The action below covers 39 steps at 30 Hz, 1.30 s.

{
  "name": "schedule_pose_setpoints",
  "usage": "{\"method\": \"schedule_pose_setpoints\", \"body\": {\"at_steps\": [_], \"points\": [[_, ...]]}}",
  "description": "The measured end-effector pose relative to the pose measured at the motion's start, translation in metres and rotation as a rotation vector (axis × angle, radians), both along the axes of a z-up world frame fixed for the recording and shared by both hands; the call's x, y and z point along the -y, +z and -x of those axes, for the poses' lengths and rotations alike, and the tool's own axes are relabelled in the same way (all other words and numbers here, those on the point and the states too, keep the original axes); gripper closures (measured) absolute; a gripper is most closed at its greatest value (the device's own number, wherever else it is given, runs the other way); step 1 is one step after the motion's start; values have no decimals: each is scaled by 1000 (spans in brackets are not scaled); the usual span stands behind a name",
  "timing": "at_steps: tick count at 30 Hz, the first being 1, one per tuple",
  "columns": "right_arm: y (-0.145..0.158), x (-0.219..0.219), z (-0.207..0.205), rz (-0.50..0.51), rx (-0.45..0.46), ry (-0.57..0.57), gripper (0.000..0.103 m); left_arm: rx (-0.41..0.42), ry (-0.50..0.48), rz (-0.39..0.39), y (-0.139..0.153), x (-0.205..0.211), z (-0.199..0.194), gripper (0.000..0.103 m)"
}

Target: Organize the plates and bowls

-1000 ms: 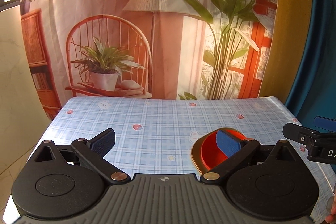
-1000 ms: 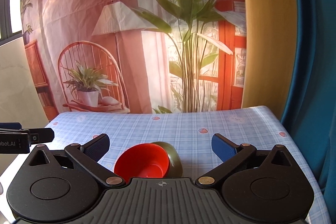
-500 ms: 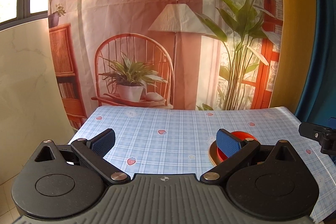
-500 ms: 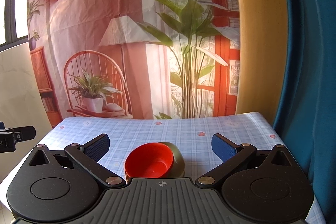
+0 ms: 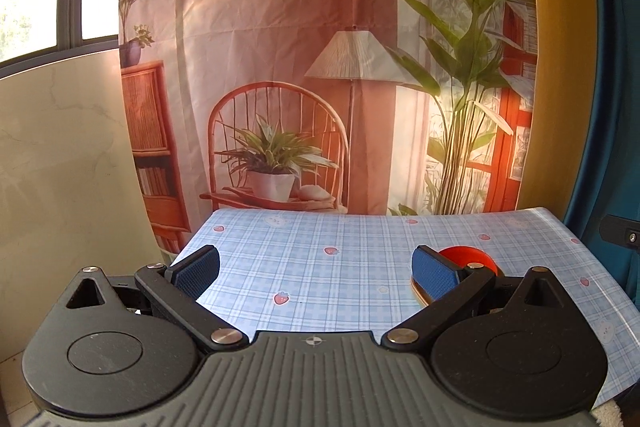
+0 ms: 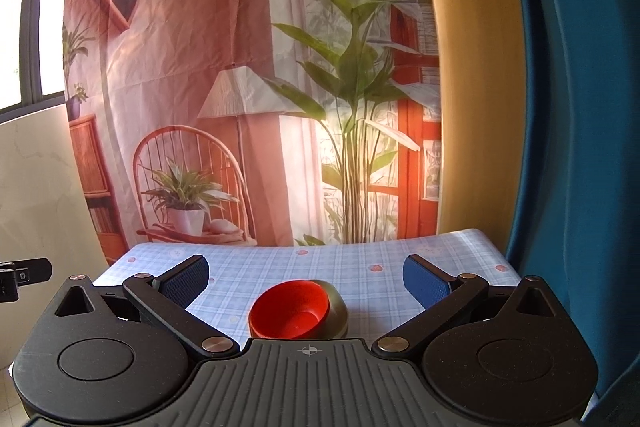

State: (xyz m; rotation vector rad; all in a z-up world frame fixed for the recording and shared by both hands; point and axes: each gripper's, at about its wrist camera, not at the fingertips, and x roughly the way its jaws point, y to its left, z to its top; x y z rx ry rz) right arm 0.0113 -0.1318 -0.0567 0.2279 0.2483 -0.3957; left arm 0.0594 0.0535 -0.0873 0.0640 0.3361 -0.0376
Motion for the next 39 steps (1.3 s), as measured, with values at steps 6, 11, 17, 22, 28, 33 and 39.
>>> {"method": "schedule_pose_setpoints", "body": {"at_steps": [6, 11, 17, 22, 28, 33, 39], "points": [[5, -15, 15, 15, -11, 15, 0, 23, 12, -2, 2, -3, 23, 0], [8, -29, 24, 20, -24, 31, 0, 17, 4, 6, 2, -4, 32, 0], [9, -38, 30, 24, -22, 39, 0, 21, -3, -12, 2, -4, 36, 0], [9, -38, 31, 22, -22, 40, 0, 20, -13, -10, 3, -4, 37, 0], [10, -37, 32, 17, -24, 35, 0, 20, -23, -6, 3, -8, 38, 0], [10, -35, 31, 15, -24, 35, 0, 17, -24, -1, 3, -10, 37, 0], [10, -34, 30, 14, -25, 35, 0, 15, -23, -3, 4, -9, 37, 0]]}}
